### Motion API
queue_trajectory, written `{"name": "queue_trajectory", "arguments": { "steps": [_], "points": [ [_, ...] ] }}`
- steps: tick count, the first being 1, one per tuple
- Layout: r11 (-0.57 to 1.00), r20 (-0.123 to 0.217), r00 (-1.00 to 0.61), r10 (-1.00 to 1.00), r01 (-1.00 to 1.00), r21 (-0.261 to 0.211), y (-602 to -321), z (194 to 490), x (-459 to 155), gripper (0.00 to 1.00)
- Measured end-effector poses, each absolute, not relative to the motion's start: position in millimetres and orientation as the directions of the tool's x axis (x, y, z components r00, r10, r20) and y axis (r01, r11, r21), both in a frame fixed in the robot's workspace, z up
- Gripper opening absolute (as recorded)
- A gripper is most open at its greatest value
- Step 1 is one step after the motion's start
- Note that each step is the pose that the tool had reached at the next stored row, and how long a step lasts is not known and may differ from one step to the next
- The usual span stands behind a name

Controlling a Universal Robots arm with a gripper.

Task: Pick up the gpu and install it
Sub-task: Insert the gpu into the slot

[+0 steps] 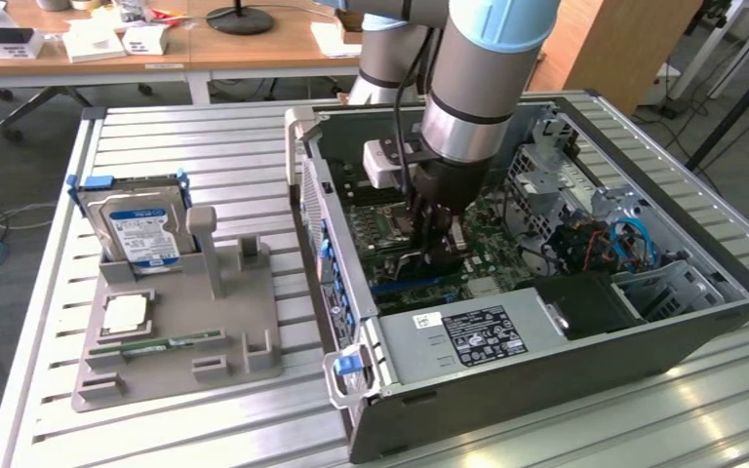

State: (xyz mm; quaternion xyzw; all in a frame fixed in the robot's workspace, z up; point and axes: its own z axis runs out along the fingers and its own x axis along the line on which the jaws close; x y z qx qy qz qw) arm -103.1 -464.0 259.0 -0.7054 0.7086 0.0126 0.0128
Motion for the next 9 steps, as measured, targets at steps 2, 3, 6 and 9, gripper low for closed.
{"name": "queue_trajectory", "arguments": {
  "steps": [2, 3, 6, 9],
  "points": [
    [0.005, -0.036, -0.005, -0.999, -1.0, 0.0, -464.0, 266.2, -103.1, 0.39],
    [0.005, -0.036, -0.005, -0.999, -1.0, 0.0, -464.0, 270.0, -103.1, 0.39],
    [0.005, -0.036, -0.005, -0.999, -1.0, 0.0, -464.0, 280.6, -103.1, 0.39],
    [0.004, -0.036, -0.004, -0.999, -1.0, 0.0, -464.0, 291.8, -103.1, 0.39]
  ]
}}
